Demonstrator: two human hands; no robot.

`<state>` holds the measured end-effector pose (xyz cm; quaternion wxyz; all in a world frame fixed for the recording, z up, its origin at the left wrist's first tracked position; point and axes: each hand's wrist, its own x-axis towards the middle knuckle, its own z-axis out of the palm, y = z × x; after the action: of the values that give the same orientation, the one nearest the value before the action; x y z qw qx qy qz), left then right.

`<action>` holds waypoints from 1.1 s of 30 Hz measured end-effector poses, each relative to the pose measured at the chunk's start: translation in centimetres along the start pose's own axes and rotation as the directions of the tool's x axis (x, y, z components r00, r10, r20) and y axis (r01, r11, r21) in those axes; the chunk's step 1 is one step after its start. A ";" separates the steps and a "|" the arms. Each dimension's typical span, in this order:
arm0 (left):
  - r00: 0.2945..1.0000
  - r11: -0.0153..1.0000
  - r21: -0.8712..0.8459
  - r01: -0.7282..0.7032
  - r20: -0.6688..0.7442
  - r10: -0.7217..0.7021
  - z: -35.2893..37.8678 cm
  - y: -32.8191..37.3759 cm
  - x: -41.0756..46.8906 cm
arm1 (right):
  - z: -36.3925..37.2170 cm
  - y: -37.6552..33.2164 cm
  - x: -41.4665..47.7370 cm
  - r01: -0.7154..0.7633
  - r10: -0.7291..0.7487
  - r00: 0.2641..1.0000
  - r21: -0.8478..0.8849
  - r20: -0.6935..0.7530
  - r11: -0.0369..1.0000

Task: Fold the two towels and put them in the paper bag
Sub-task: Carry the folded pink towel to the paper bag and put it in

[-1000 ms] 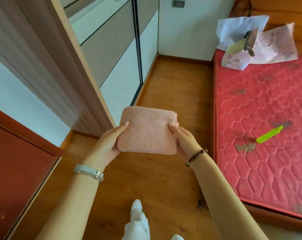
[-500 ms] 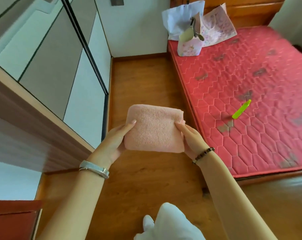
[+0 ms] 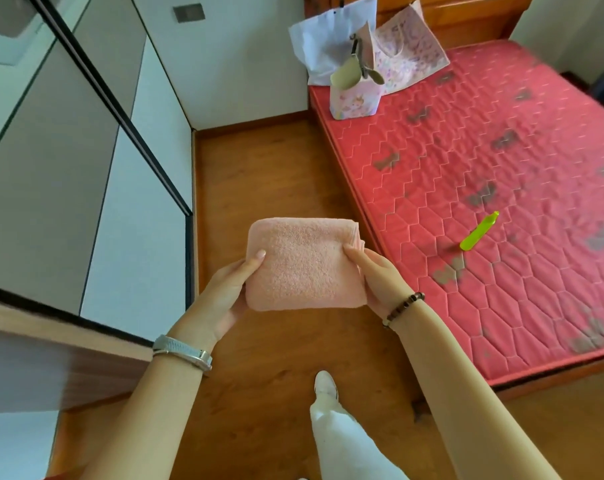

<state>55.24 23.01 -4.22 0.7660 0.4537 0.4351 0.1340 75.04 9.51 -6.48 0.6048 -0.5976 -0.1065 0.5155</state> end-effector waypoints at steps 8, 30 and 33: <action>0.999 0.999 -0.016 -0.044 0.018 0.044 1.0 5.6 6.7 | 0.2 -5.5 7.3 0.009 -0.009 1.000 -0.003 -0.018 1.000; 0.999 0.997 0.060 -0.055 0.004 0.055 -2.1 19.7 25.4 | 5.6 -14.9 27.2 0.026 -0.025 0.995 0.000 -0.092 1.000; 0.998 0.996 0.071 -0.062 -0.009 0.063 -3.4 22.8 28.8 | 7.3 -17.3 31.1 0.038 -0.042 0.992 -0.034 -0.115 0.999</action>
<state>73.77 54.87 -2.09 0.7425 0.4932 0.4295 0.1450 92.03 41.53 -5.31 0.6105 -0.6338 -0.0915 0.4660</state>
